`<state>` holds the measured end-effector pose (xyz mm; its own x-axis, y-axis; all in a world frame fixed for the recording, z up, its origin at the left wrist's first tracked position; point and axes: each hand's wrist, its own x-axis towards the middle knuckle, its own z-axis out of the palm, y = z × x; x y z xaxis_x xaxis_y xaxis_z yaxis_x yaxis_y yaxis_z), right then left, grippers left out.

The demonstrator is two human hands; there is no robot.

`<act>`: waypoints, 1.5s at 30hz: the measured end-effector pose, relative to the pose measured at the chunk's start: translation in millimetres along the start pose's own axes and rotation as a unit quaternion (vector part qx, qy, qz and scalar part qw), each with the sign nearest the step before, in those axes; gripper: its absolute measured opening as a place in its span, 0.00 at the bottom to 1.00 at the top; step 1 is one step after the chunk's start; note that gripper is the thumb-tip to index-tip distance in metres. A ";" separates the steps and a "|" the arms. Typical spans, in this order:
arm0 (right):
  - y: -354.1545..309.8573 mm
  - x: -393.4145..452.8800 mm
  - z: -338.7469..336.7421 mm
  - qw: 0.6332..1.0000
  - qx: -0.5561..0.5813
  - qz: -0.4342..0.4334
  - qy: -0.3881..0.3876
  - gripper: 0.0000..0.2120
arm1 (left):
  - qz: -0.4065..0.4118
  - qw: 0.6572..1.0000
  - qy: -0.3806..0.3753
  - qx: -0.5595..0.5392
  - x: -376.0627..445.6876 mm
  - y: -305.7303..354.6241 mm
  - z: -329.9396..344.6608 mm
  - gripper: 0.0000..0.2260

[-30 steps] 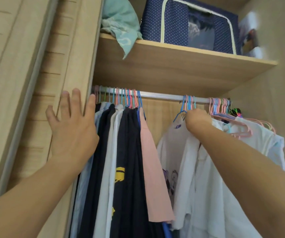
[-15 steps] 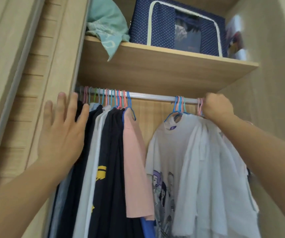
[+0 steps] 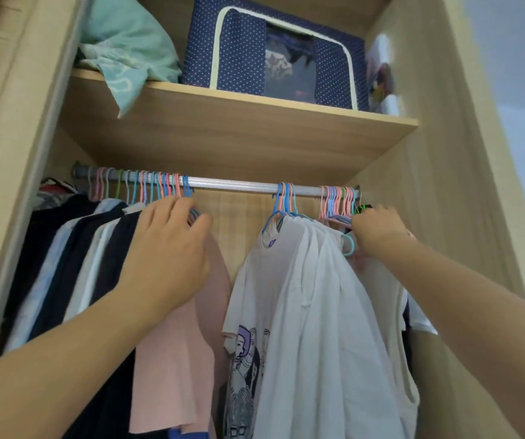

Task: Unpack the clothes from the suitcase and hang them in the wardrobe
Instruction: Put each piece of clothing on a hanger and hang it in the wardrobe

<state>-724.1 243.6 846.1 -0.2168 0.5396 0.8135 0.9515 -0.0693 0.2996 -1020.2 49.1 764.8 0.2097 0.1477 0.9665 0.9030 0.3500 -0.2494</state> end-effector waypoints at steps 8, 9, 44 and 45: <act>1.5 12.1 2.6 0.998 -0.001 -0.048 0.051 0.12 | 0.019 0.998 -0.061 0.018 -5.1 10.9 13.1 0.20; 2.5 14.3 1.9 0.997 0.019 -0.038 0.060 0.12 | 0.022 0.995 -0.088 0.031 -10.1 8.6 17.7 0.22; 99.1 -633.8 12.3 0.632 0.624 0.459 -0.029 0.11 | -0.341 0.232 -0.549 -0.727 -297.5 345.1 -132.4 0.07; 105.8 -679.9 7.8 0.615 0.619 0.486 -0.059 0.11 | -0.374 0.154 -0.566 -0.718 -320.4 369.9 -147.3 0.08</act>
<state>-474.3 -124.1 320.8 0.5325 0.8099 0.2459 0.0725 0.2457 -0.9666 -698.1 -5.0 371.7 0.3793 0.9147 -0.1398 -0.1626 0.2146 0.9631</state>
